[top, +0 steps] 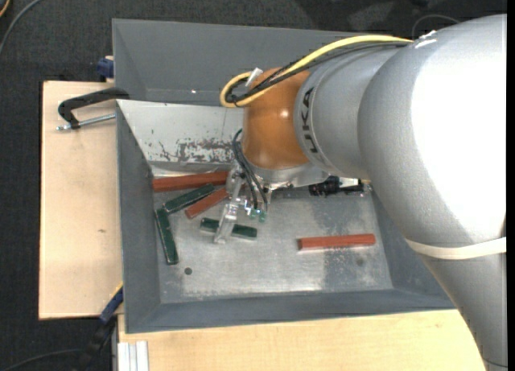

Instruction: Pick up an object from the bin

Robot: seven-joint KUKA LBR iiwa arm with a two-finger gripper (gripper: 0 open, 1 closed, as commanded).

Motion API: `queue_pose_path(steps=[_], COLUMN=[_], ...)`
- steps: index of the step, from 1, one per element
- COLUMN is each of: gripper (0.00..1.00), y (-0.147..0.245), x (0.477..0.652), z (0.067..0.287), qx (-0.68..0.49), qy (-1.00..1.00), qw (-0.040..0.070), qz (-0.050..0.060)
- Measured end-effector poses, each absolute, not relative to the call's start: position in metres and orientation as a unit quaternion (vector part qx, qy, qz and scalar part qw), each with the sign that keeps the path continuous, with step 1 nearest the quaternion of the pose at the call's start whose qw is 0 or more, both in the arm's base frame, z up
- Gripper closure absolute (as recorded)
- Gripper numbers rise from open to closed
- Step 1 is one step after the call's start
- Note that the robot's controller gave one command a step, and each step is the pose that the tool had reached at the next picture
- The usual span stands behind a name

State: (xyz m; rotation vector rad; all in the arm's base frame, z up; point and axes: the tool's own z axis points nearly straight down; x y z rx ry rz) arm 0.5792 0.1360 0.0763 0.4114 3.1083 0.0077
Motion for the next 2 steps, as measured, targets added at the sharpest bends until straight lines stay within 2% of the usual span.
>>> queue_pose_path(steps=[1, 2], gripper=[1.0, 1.0], y=[0.132, 0.201], x=[0.577, 0.568], z=[0.076, 0.223], qx=[0.133, 0.126], qy=[0.991, 0.992], qw=[0.001, 0.006], qz=[0.0, 0.005])
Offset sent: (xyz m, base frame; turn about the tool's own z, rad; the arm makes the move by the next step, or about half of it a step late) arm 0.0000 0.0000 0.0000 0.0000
